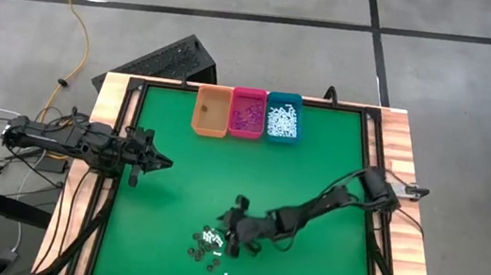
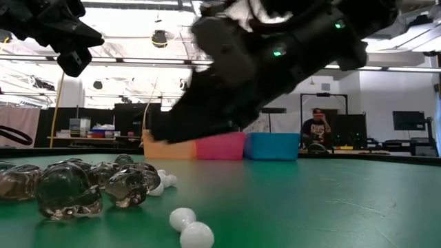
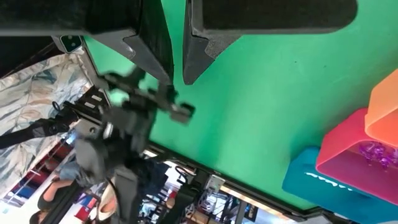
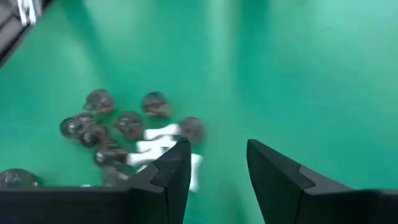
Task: Sort Halloween decoration
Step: Put the white bone toy into the blue bin
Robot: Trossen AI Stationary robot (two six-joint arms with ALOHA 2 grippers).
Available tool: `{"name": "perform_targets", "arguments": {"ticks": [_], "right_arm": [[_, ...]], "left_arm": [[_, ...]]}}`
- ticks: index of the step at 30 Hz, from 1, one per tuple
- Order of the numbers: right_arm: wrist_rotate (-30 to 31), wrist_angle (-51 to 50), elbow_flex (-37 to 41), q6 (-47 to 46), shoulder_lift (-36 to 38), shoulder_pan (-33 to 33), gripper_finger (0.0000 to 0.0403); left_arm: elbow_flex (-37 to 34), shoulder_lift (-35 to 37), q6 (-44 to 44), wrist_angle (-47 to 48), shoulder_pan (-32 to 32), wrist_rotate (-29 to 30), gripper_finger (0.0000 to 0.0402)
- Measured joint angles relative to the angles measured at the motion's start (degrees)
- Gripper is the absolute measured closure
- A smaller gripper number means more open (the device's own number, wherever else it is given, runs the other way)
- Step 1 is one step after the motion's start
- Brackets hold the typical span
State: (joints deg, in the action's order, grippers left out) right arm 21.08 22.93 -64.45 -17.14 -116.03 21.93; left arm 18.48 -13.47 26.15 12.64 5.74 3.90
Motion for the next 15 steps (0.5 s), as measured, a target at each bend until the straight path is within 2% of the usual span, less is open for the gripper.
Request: {"name": "perform_targets", "arguments": {"ticks": [4,9,11,15], "right_arm": [[-0.02,-3.91,-8.77,2.33,-4.95,2.03,0.0219],[1.58,-10.97,-18.32,7.45,-6.97,4.46,0.0219],[3.49,-17.01,-19.90,7.16,-7.01,5.02,0.0219],[6.47,-21.79,-18.53,2.59,-7.05,4.90,0.0219]], "left_arm": [[0.00,0.00,0.04,0.36,-0.01,0.00,0.0376],[0.00,0.00,0.07,0.61,-0.01,0.00,0.0376],[0.00,0.00,0.07,0.67,-0.01,0.12,0.0376],[0.00,-0.02,0.15,0.98,-0.01,0.67,0.0376]]}}
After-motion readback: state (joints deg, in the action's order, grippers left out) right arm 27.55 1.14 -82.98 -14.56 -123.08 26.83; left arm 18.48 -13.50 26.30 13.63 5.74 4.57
